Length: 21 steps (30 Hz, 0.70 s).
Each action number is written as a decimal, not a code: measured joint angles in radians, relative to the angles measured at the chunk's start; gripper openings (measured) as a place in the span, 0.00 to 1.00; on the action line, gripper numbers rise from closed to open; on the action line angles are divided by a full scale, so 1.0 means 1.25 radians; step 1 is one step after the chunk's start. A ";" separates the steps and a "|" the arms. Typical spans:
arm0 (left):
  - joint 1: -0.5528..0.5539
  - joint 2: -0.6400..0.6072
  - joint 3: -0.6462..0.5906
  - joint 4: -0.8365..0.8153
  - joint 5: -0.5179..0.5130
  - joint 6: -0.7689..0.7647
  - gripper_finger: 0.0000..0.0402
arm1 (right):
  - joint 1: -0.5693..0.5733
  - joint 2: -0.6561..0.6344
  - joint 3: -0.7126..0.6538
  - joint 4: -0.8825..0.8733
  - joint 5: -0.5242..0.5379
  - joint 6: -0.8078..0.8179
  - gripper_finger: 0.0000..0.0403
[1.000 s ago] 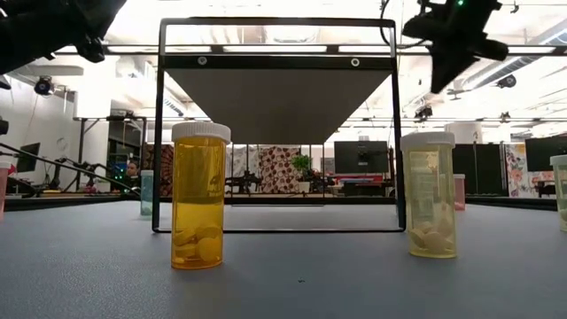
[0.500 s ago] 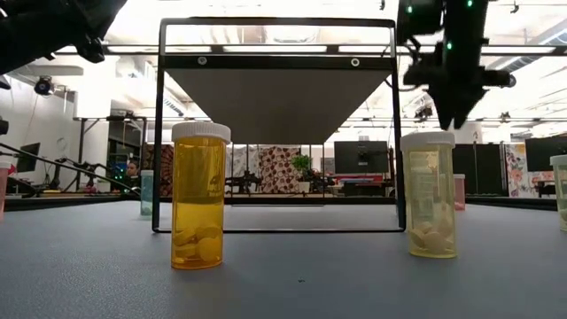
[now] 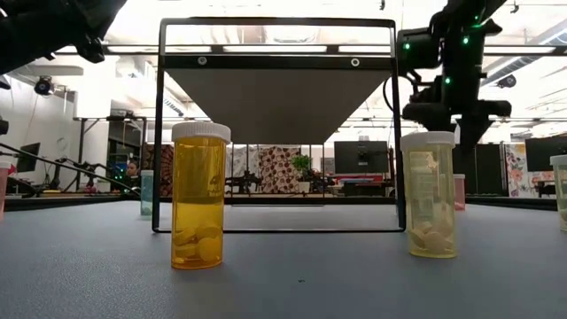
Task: Pick and place medicine bottles onto shelf by color
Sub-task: Put the pink pill bottle on the shelf
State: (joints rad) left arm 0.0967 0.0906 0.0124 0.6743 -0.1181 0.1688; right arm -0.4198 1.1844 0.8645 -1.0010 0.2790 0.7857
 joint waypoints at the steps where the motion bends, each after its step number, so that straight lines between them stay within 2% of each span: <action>1: 0.000 0.000 0.000 0.000 0.000 0.000 0.01 | 0.000 0.003 -0.009 0.011 0.000 0.001 0.61; 9: 0.000 0.000 0.000 0.000 0.000 0.000 0.01 | 0.000 0.010 -0.066 0.068 0.008 0.012 0.59; 21: 0.000 0.000 0.000 0.001 0.000 0.001 0.01 | 0.000 0.032 -0.073 0.086 0.071 0.012 0.58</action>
State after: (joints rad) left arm 0.0968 0.0902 0.0128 0.6750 -0.1184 0.1699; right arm -0.4198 1.2249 0.7735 -0.8930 0.3676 0.8005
